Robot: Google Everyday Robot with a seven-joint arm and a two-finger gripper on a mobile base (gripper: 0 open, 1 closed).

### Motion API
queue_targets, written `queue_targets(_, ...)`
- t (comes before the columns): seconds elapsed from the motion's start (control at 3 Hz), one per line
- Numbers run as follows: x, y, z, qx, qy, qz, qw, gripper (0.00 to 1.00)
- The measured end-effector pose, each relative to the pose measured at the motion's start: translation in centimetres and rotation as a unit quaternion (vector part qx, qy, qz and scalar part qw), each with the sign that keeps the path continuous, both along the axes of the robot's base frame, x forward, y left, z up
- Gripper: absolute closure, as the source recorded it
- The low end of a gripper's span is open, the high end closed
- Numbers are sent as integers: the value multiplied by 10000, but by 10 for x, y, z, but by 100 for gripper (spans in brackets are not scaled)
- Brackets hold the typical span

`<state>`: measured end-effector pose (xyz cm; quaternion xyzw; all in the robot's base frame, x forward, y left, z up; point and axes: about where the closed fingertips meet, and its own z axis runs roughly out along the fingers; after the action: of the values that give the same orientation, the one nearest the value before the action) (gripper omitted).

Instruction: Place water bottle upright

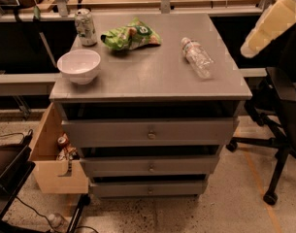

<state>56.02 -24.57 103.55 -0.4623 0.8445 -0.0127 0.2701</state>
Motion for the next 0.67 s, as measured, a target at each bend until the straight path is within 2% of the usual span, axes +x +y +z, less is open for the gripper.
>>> queue_targets(0.33, 47, -17, 12, 592, -207, -753, 9952, 0)
queue_targets(0.67, 79, -29, 20, 1015, -344, -1324, 9854, 0)
